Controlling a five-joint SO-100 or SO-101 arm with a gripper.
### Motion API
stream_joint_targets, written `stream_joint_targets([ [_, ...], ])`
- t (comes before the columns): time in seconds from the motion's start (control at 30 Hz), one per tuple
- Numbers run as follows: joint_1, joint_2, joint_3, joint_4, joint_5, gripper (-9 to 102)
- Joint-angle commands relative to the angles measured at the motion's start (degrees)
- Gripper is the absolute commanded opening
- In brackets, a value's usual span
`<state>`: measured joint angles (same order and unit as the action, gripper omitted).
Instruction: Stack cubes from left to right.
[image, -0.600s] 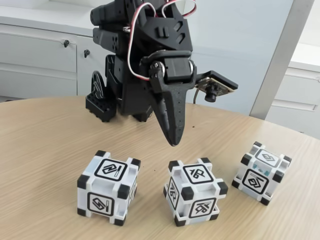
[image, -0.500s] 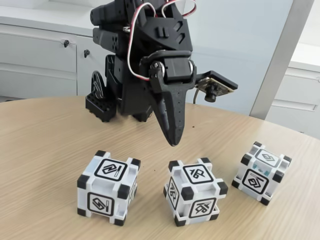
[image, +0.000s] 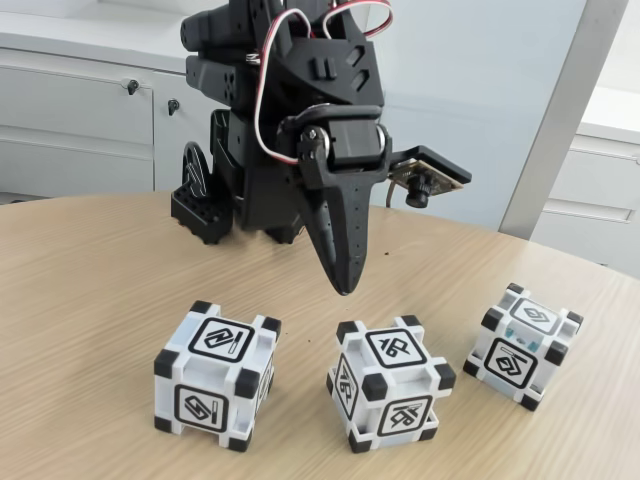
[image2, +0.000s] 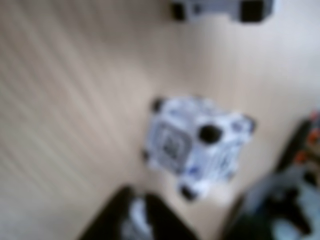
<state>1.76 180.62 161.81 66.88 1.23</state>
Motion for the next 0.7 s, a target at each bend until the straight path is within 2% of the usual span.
stream_joint_targets([
  [0.0,0.4,0.3,-0.4,-0.6,0.8,0],
  [0.27,0.4,0.3,-0.3,-0.8,4.1,0],
  [0.43,-0.3,0.3,-0.3,-0.9,-8.3,0],
  [0.67,-0.4,0.3,-0.9,-0.9,-6.2,0],
])
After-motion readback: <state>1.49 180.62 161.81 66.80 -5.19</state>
